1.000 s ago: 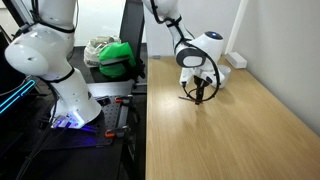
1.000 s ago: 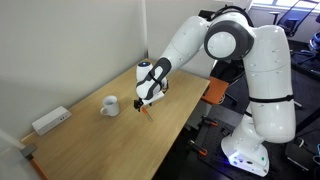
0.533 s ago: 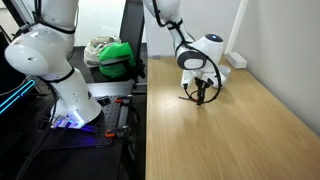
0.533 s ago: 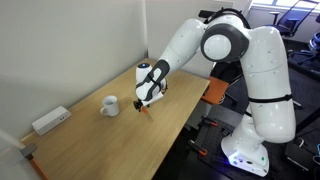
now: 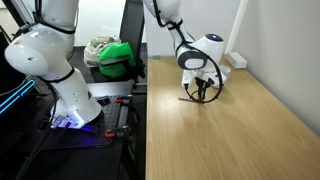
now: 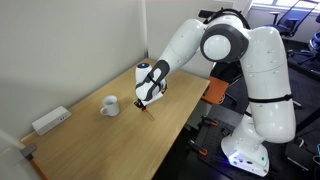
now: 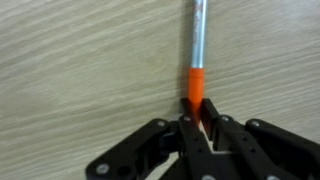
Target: Pick the pen on the table and put it in the mug
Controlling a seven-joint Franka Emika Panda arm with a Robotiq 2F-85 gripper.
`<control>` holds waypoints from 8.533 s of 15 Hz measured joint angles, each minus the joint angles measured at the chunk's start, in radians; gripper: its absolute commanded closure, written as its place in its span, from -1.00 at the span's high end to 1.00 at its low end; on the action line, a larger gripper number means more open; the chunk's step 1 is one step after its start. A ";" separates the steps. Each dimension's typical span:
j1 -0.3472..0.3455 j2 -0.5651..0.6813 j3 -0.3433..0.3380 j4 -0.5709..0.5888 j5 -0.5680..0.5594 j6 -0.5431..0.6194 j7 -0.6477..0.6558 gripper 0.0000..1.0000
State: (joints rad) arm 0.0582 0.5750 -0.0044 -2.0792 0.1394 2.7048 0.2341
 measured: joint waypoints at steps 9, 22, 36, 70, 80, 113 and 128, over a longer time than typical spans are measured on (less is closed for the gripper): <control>0.011 -0.002 0.002 0.006 -0.003 0.000 0.000 -0.93; 0.100 -0.204 -0.052 -0.043 -0.170 -0.036 0.074 -0.93; 0.275 -0.305 -0.187 -0.057 -0.828 -0.030 0.895 -0.93; 0.182 -0.286 0.074 0.026 -1.782 -0.406 1.944 -0.93; 0.175 -0.218 0.150 0.097 -1.957 -0.452 2.014 -0.93; 0.187 -0.088 0.221 0.215 -2.099 -0.588 2.157 1.00; 0.187 -0.272 0.235 0.058 -2.068 -0.688 2.225 1.00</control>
